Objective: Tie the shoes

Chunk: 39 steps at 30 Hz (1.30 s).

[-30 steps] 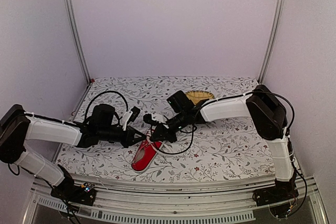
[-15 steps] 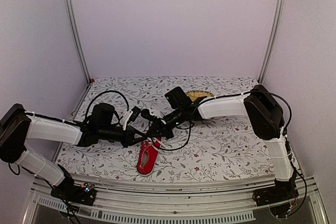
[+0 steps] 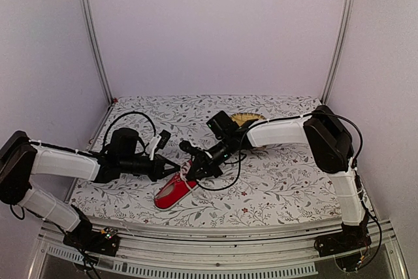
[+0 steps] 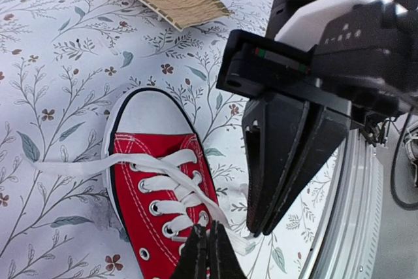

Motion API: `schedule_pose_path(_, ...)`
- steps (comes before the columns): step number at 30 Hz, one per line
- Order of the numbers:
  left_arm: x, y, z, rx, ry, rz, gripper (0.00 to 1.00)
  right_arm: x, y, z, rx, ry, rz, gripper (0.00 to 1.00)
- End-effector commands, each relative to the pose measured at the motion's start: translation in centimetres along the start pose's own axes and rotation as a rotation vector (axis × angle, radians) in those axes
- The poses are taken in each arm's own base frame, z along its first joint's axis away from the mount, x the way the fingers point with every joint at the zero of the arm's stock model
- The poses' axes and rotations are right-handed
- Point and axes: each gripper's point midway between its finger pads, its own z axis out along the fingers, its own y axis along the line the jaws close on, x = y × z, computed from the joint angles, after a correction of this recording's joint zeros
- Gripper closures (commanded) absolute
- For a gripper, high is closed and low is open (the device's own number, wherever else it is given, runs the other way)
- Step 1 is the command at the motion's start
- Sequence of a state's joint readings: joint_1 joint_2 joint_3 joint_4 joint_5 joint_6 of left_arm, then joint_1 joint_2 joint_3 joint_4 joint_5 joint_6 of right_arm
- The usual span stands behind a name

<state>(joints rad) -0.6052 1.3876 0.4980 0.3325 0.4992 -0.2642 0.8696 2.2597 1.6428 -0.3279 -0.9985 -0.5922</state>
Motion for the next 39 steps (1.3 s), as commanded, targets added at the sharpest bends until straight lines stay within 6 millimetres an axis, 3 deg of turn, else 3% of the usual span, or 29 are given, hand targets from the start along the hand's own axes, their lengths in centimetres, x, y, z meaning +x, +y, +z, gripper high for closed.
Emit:
schedule_pose_path(1, -1.5, -1.1, -0.3, 0.072, -0.055, 0.018, 1.00, 0.6, 0.0, 0.5, -0.033, -0.027, 0.010, 0.98)
schedule_pose_path(10, -0.7, 1.1, -0.9, -0.020, -0.047, 0.010, 1.00, 0.3, -0.8, 0.7, -0.021, -0.060, 0.012, 0.98)
schedule_pose_path(23, -0.8, 1.9, -1.7, -0.005, -0.053, -0.003, 0.98, 1.0, -0.5, 0.4, -0.043, -0.053, 0.015, 0.98)
schedule_pose_path(27, -0.5, 2.3, -1.7, -0.016, -0.046, -0.018, 0.95, 1.2, -1.4, 0.5, -0.010, -0.041, 0.010, 0.98)
schedule_pose_path(34, -0.5, 3.9, -2.3, -0.122, -0.076, -0.059, 0.71, 1.5, -3.0, 0.2, 0.054, -0.023, 0.007, 0.98)
schedule_pose_path(39, -1.6, 3.6, -4.5, -0.179, -0.174, -0.091, 0.47, 1.2, -3.0, -0.8, 0.069, -0.041, 0.021, 0.98)
